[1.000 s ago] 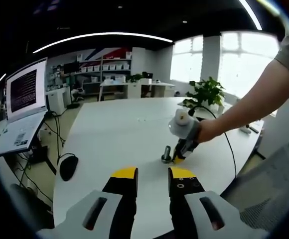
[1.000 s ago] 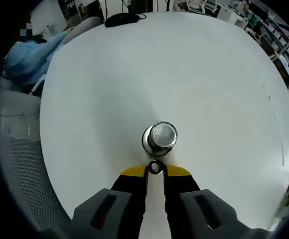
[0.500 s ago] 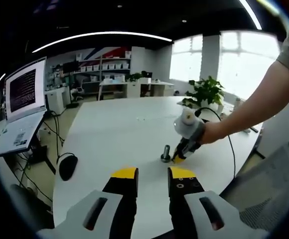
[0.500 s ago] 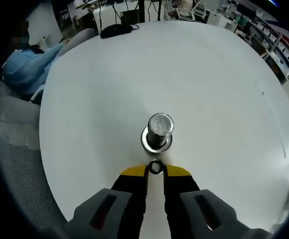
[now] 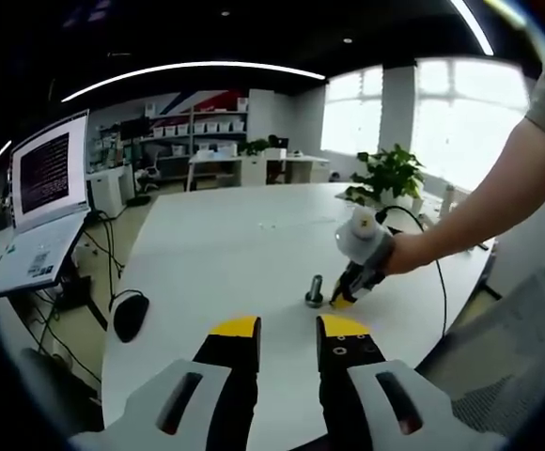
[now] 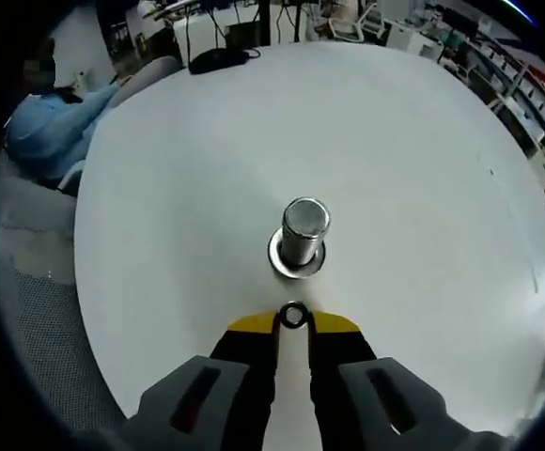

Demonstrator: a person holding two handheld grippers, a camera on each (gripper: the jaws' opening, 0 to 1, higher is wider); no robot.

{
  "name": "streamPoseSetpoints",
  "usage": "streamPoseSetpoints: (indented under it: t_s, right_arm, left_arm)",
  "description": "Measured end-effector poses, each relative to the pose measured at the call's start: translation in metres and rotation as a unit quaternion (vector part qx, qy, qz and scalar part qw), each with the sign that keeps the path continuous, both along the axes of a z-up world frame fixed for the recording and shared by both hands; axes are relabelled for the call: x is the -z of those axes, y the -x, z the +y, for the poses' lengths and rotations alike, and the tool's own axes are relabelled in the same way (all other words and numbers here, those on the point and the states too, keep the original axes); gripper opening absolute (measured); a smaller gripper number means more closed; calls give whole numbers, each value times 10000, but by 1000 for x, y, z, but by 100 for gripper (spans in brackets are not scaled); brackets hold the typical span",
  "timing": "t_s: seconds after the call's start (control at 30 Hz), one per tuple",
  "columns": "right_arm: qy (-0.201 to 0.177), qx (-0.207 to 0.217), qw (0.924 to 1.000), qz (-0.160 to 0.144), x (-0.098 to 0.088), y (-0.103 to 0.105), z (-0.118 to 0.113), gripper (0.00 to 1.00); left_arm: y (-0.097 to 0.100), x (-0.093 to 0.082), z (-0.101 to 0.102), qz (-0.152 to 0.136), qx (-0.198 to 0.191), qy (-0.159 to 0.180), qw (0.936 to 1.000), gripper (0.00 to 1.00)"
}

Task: Place the washer onto the threaded stud by aligning its center hole with the stud, sliding it down to the base, and recovering from edge contact or off-axis alignment until the washer reaches the visible bottom stop.

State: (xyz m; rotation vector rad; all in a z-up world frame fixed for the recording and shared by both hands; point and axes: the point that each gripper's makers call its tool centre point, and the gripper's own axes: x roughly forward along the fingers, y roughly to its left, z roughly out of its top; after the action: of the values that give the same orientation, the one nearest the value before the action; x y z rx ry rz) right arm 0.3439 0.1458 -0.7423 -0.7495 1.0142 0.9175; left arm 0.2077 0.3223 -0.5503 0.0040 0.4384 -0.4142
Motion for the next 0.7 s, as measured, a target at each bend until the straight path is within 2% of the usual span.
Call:
streamPoseSetpoints:
  t_s: [0.03,0.07,0.3,0.7]
  right_arm:
    - [-12,-147,9999,-66,-2,2,2,14]
    - [-211,-254,9993,-162,-6,5,8,14]
    - [-286,89,9995,-43,-8,7,-4,14]
    - [-438,358,9982,-182,-24,-1,-19,14]
  left_arm:
    - [0,0,1,-5,-8,-15,10000,22]
    - [0,0,1,-15,-15,-16,10000,22]
    - [0,-1,-1,-21,17,-26,10000,22]
    - [0,0,-3,-24,58,-37,10000,22]
